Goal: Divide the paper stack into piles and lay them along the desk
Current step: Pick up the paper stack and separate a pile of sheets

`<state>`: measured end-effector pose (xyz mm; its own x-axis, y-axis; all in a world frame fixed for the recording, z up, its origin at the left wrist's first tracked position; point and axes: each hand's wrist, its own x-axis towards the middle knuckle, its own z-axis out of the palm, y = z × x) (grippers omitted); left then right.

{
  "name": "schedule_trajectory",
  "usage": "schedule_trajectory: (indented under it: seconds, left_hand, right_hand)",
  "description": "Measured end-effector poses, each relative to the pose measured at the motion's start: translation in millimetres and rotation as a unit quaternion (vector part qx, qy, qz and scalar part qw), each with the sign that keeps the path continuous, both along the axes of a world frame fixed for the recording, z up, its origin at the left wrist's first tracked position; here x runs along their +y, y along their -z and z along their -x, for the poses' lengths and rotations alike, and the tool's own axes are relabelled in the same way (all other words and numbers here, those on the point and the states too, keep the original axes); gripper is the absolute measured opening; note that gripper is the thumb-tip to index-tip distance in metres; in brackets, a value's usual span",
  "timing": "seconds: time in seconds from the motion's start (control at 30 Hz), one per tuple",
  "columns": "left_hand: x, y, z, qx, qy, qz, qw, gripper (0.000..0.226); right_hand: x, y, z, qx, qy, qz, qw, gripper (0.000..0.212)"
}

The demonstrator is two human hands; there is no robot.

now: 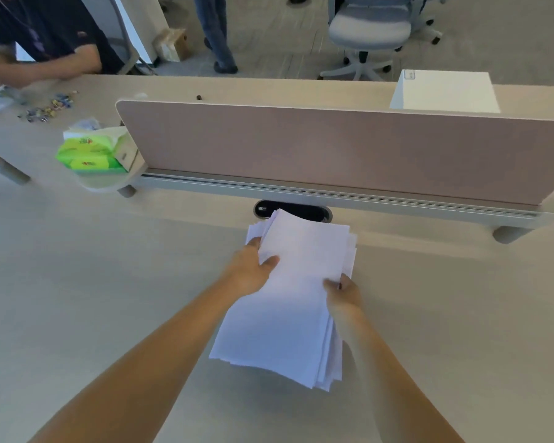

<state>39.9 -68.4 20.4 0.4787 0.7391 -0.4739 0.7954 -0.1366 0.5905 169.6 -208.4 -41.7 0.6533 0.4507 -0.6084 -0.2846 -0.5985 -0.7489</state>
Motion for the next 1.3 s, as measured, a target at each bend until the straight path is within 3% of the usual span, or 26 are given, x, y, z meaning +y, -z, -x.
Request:
schedule_trajectory:
  seconds: [0.17, 0.3, 0.37, 0.5, 0.57, 0.67, 0.8, 0.93, 1.1, 1.3]
  left_hand:
    - [4, 3, 10, 0.073, -0.024, 0.024, 0.997, 0.085]
    - [13, 9, 28, 0.059, -0.071, 0.071, 0.993, 0.083]
    - [18, 21, 37, 0.039, -0.093, 0.093, 0.991, 0.078]
    - [7, 21, 40, 0.054, -0.118, 0.118, 0.985, 0.077]
    - [2, 28, 41, 0.054, -0.129, 0.124, 0.982, 0.077]
    - [3, 39, 43, 0.013, -0.175, 0.134, 0.975, 0.079]
    - [1, 46, 42, -0.025, -0.208, 0.110, 0.972, 0.060]
    - [-4, 41, 32, 0.027, -0.180, 0.061, 0.981, 0.071]
    - [-4, 44, 32, 0.045, -0.165, -0.021, 0.985, 0.061]
    - [2, 56, 27, -0.010, -0.221, 0.067, 0.973, 0.036]
  right_hand:
    - [4, -5, 4, 0.115, 0.079, -0.056, 0.989, 0.018]
    - [-1, -9, -1, 0.220, 0.140, -0.142, 0.955, 0.022]
    - [0, -10, -1, 0.230, 0.123, -0.111, 0.959, 0.018]
    - [13, -1, 3, 0.073, 0.006, 0.084, 0.994, 0.033]
    - [20, 0, 9, -0.024, -0.078, 0.158, 0.984, 0.041]
    - [28, -2, 14, -0.084, -0.130, 0.200, 0.967, 0.044]
    - [31, -2, 12, -0.076, -0.139, 0.203, 0.966, 0.051]
    - [32, -1, 13, -0.056, -0.118, 0.194, 0.972, 0.052]
    - [33, 3, 16, -0.031, -0.089, 0.144, 0.985, 0.049]
    - [23, 12, 11, -0.013, -0.050, 0.128, 0.990, 0.051]
